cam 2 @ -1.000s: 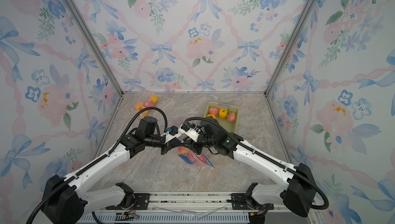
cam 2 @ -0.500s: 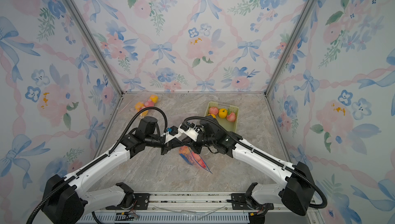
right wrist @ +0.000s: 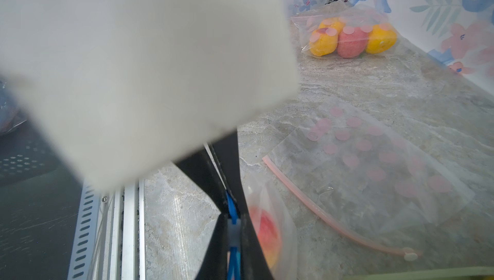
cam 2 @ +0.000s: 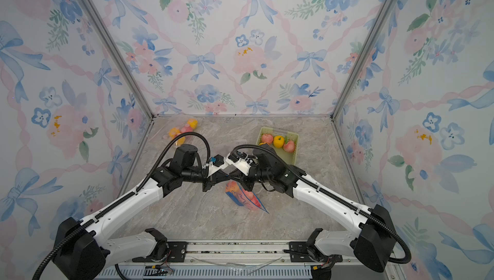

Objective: Place the peach in a zip-top bag and seal the zipper
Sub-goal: Zip the zipper on the zipper food storage bag.

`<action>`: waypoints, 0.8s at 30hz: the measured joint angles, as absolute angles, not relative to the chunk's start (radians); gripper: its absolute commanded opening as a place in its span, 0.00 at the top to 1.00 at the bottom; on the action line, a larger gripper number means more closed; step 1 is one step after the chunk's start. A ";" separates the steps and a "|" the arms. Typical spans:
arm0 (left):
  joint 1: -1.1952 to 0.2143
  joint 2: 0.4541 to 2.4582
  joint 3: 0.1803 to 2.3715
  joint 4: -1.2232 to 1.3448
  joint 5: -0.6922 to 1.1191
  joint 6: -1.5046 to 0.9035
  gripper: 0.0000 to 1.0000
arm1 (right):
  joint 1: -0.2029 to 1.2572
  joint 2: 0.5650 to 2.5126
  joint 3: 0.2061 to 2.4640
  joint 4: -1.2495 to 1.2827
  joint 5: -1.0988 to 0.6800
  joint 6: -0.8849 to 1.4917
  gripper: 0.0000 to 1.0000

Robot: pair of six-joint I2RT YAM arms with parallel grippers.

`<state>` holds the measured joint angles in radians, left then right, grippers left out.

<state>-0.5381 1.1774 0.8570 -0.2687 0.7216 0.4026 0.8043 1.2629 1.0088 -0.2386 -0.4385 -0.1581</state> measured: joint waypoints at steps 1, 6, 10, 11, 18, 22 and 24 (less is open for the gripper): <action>-0.537 1.177 0.859 -0.269 0.722 0.398 1.00 | 0.803 1.259 1.007 -0.238 -0.437 -0.158 0.93; -0.527 1.178 0.867 -0.269 0.713 0.373 1.00 | 0.798 1.241 0.994 -0.239 -0.422 -0.157 0.93; -0.519 1.181 0.867 -0.269 0.702 0.357 1.00 | 0.795 1.232 0.981 -0.240 -0.410 -0.157 0.93; -0.517 1.182 0.867 -0.269 0.698 0.354 1.00 | 0.793 1.230 0.977 -0.240 -0.408 -0.157 0.93; -0.489 1.185 0.867 -0.262 0.669 0.312 1.00 | 0.776 1.206 0.946 -0.243 -0.396 -0.149 0.93; -0.480 1.185 0.867 -0.257 0.646 0.297 1.00 | 0.763 1.180 0.925 -0.253 -0.392 -0.142 0.93; -0.477 1.185 0.867 -0.252 0.629 0.285 1.00 | 0.754 1.164 0.915 -0.258 -0.390 -0.139 0.93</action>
<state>-0.4770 1.1847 0.8669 -0.2520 0.6292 0.2848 0.7536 1.1637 0.9146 -0.2577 -0.3904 -0.1390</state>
